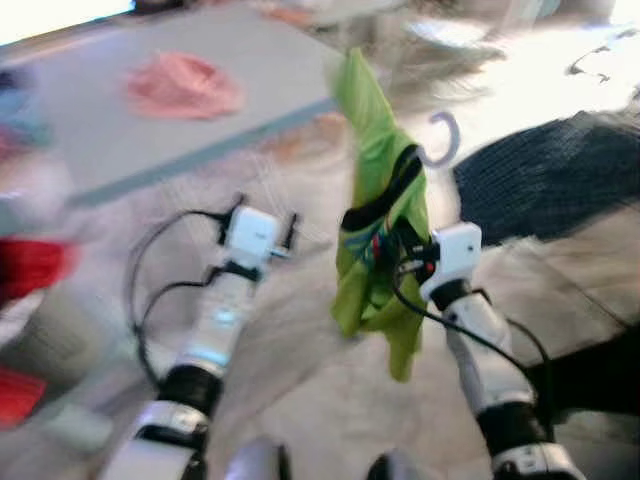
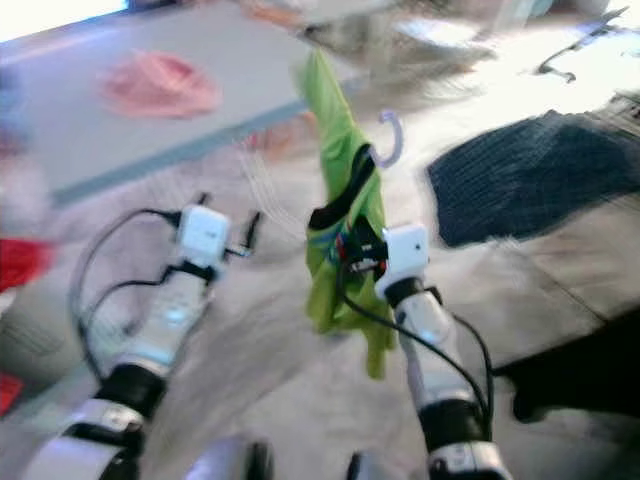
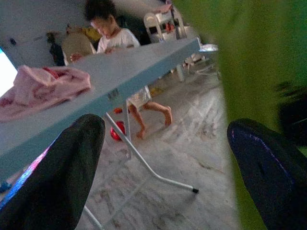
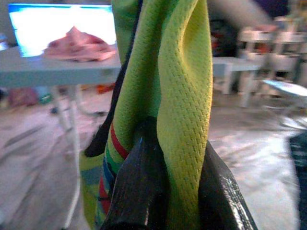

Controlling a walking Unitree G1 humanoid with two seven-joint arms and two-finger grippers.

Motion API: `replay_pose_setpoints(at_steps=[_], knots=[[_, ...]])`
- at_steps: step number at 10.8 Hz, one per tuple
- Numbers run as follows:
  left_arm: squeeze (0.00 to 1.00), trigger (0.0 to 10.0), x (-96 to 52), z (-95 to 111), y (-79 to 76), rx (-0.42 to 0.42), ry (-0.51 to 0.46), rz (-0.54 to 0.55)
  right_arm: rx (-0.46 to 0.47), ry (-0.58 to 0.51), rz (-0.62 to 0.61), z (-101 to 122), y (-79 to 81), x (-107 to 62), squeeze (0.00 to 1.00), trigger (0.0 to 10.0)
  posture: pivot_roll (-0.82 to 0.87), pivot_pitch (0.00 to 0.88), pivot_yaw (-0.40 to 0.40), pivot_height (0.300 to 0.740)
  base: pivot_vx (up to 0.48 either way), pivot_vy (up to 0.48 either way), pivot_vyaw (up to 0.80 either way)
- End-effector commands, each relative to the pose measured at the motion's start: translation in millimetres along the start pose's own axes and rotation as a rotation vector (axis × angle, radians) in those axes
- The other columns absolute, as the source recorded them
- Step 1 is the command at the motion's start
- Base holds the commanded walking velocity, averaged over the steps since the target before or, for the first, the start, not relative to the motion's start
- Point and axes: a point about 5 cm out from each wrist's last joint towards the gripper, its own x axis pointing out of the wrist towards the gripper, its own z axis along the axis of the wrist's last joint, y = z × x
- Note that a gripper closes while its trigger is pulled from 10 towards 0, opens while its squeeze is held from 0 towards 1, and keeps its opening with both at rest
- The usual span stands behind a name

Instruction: Hang hanger

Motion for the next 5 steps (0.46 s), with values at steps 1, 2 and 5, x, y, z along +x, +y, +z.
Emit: replay_pose_setpoints(at_steps=[1,2,5], knots=[[0.00,10.0,-2.1,-1,2.0,0.016,0.008,-0.012,-0.009,-0.059,0.044,15,6.9,7.4,0.00,10.0,-0.07,0.105,0.051,0.740,0.000,0.000,0.80],[0.00,10.0,-1.7,-1,2.0,0.014,0.005,-0.015,-0.004,-0.057,0.087,17,10.4,8.0,0.00,10.0,-0.07,0.120,0.055,0.740,0.000,0.000,0.80],[0.00,10.0,0.9,2,-1.2,-0.007,-0.001,-0.022,0.007,-0.018,0.274,21,20.1,-0.2,0.00,10.0,-0.08,0.140,0.042,0.740,0.000,0.000,0.79]])
